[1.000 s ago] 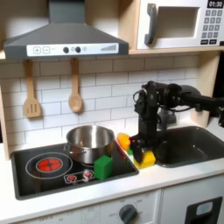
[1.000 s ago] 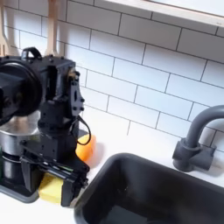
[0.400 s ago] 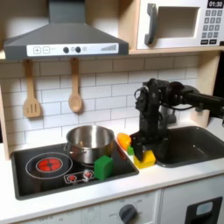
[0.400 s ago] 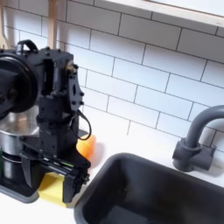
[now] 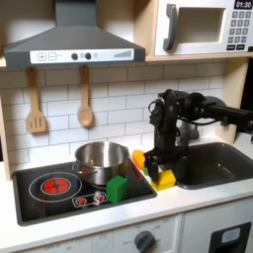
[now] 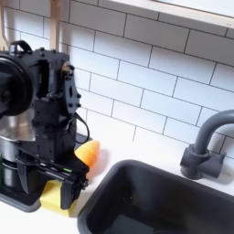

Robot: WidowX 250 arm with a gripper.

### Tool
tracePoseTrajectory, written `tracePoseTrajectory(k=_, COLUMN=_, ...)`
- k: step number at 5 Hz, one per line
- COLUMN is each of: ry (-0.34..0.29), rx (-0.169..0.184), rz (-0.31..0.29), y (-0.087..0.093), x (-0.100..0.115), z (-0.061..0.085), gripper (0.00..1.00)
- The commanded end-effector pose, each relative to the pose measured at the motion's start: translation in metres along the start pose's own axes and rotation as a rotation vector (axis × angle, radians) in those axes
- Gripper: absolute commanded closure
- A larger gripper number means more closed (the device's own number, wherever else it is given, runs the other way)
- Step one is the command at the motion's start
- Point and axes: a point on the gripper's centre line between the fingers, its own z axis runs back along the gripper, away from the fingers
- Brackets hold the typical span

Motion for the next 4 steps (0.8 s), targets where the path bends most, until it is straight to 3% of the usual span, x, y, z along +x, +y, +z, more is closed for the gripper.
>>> tracePoseTrajectory(k=1, ry=-0.001, rx=-0.017, rz=0.005, y=0.003, x=-0.001, z=-0.006, gripper=0.00)
tracePoseTrajectory(k=4, ry=-0.001, rx=-0.041, rz=-0.009, y=-0.002, x=0.005, z=-0.017, gripper=0.00)
